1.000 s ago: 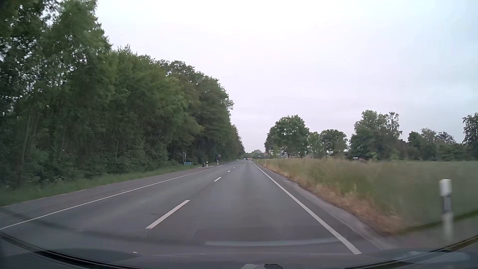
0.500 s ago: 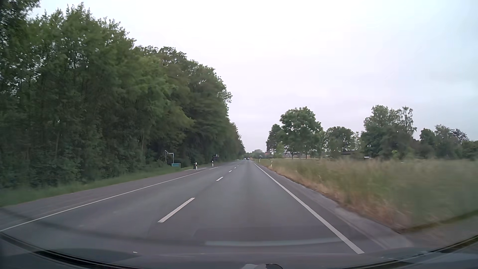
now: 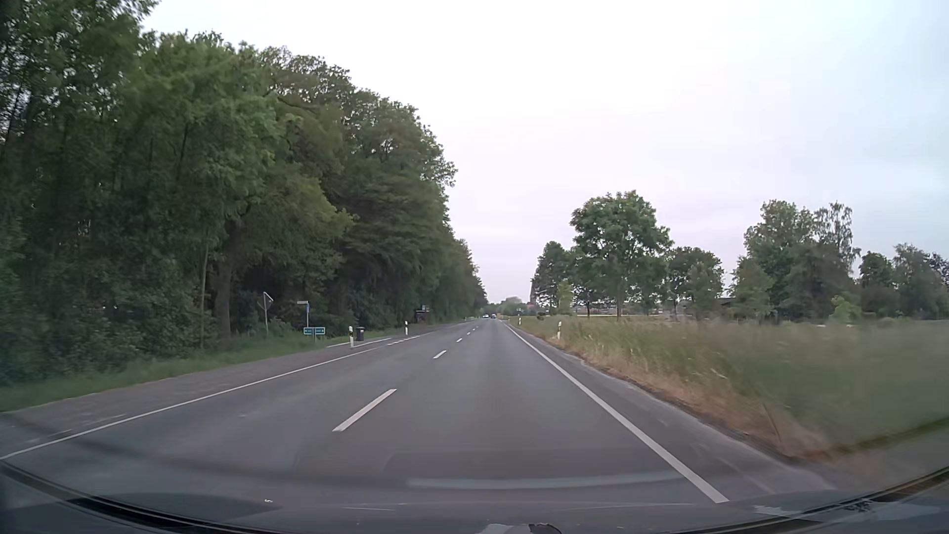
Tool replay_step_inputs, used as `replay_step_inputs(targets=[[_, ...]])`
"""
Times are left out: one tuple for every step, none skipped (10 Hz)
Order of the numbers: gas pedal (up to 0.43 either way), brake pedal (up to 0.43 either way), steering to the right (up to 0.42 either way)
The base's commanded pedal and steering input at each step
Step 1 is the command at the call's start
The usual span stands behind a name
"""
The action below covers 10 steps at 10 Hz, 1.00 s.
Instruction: Follow the waypoints while adhering to traffic rules and regulations
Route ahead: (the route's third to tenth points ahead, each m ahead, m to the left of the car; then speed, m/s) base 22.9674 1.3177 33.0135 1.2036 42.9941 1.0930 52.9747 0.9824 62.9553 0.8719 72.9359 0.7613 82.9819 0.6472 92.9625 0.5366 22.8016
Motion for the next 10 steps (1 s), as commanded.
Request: replay_step_inputs(targets=[[0.228,0.000,0.001],[0.228,0.000,0.001],[0.228,0.000,0.001],[0.228,0.000,0.001],[0.228,0.000,0.000],[0.228,0.000,0.000],[0.228,0.000,0.000],[0.228,0.000,0.000],[0.228,0.000,0.000],[0.228,0.000,0.000]])
